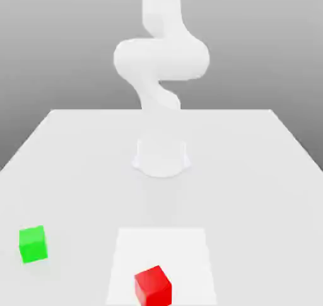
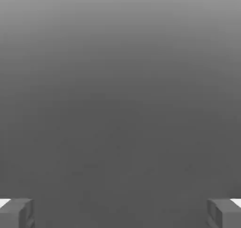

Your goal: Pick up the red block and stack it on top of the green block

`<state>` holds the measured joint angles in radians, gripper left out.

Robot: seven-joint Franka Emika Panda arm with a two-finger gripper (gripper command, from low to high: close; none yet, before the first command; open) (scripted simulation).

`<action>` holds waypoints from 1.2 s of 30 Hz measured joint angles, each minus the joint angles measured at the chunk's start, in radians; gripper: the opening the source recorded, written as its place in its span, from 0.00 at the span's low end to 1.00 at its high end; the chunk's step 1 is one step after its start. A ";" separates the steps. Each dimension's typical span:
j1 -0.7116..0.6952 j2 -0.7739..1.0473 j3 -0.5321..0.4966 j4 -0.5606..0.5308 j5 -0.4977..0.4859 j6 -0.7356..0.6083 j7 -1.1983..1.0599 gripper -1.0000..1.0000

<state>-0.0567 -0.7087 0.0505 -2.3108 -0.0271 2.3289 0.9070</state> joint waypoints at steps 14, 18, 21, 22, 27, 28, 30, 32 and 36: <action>-0.214 0.519 0.183 -0.060 -0.188 0.159 0.629 0.50; -0.233 0.661 0.188 -0.077 -0.216 0.207 0.788 0.50; -0.235 0.762 0.183 -0.092 -0.209 0.247 0.888 0.50; -0.232 0.794 0.181 -0.097 -0.200 0.261 0.916 0.50; -0.228 0.944 0.184 -0.120 -0.119 0.340 1.020 0.50; -0.223 0.978 0.178 -0.117 -0.124 0.365 1.035 0.50; -0.204 1.050 0.153 -0.107 -0.151 0.422 1.063 0.50; -0.182 1.113 0.125 -0.097 -0.179 0.472 1.086 0.00; -0.182 1.113 0.125 -0.097 -0.179 0.474 1.086 0.00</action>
<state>-0.2383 0.4042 0.1753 -2.4079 -0.2060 2.8031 1.9929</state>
